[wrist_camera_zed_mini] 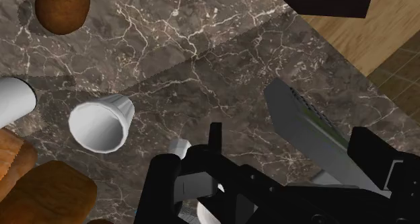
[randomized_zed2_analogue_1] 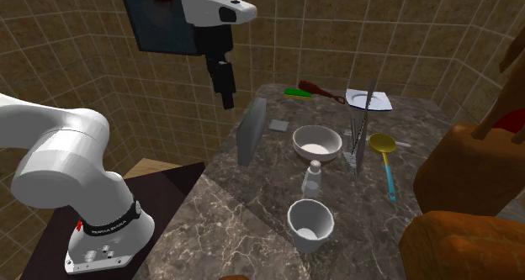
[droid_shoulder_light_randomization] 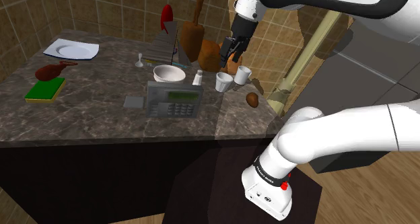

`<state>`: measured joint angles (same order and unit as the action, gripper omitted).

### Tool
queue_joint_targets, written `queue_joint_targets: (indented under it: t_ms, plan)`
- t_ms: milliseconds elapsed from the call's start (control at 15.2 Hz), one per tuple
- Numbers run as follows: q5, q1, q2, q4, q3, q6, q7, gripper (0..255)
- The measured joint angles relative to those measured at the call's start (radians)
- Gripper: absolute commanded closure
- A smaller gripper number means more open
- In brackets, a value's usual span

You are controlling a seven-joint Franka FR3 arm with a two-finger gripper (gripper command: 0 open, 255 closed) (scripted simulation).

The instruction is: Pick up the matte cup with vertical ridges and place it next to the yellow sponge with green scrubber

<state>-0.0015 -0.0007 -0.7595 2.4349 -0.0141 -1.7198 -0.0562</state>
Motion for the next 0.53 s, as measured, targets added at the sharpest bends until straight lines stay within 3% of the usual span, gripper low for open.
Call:
queue_joint_targets:
  t_ms: [132,528]
  plan:
    - [-0.003,-0.003,0.006,0.006,0.009,-0.012,-0.009,0]
    - [-0.032,-0.041,0.093,0.021,0.133,-0.121,-0.130,0]
